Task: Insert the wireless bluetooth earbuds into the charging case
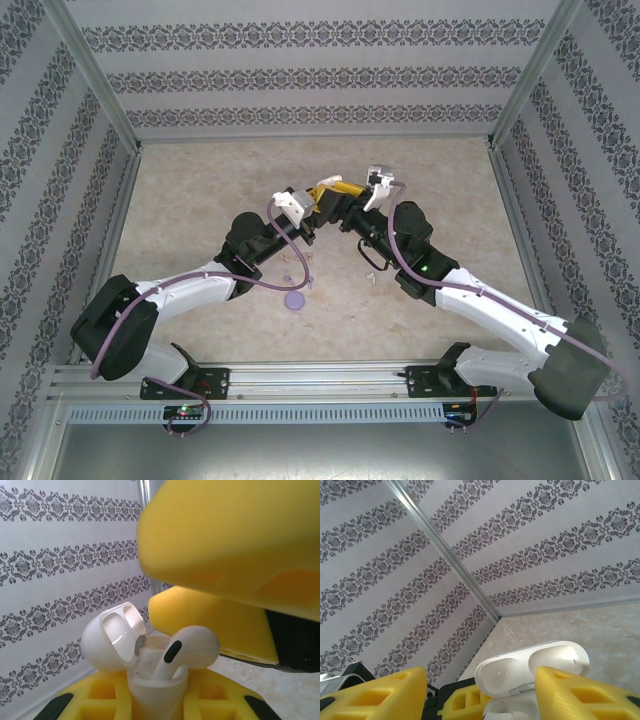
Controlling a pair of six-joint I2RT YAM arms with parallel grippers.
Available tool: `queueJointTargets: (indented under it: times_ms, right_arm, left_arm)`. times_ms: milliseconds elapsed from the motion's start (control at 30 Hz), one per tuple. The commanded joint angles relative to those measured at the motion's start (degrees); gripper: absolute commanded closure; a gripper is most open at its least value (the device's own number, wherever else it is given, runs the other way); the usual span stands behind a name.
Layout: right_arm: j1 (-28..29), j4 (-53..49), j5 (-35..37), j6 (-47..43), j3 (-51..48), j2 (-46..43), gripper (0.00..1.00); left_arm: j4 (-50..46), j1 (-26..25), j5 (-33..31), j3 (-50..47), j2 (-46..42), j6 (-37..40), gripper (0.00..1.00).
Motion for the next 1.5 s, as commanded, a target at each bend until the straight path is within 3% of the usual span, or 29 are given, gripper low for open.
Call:
queueJointTargets:
  times_ms: [0,500,733,1067,1233,1333,1400,1467]
  right_arm:
    - [0.0,-5.3,2.1,0.9,1.4,1.5,0.36]
    - [-2.2,-10.7,0.7,2.1,7.3,-1.3,0.16]
    - [-2.2,-16.4,-1.0,3.9,6.8,-6.8,0.14]
    - [-2.9,-22.1,1.9,5.0,6.6,-9.2,0.14]
    - [-3.0,-29.1,2.6,6.1,8.0,-10.5,0.19]
    - [-3.0,-33.2,2.5,6.6,8.7,-11.9,0.28]
    - [-3.0,-35.6,2.4,6.9,8.7,-12.8,0.40]
    - [-2.9,-37.0,2.3,7.3,8.4,-13.6,0.61]
  left_arm:
    - [8.5,-1.2,1.2,2.0,-2.0,-2.0,1.00]
    - [9.8,-1.4,0.6,-0.9,-2.0,-3.2,1.00]
    - [9.1,-1.5,0.8,-2.1,-2.2,-3.1,1.00]
    - [12.4,-1.5,0.6,-3.5,0.6,-7.9,1.00]
    - [13.5,-1.4,-0.1,-3.6,1.6,-8.6,1.00]
    - [13.4,-1.4,-0.3,-3.6,1.7,-8.3,1.00]
    - [13.4,-1.4,-0.5,-3.5,1.8,-8.1,1.00]
    - [13.4,-1.4,-0.6,-3.6,1.8,-8.0,1.00]
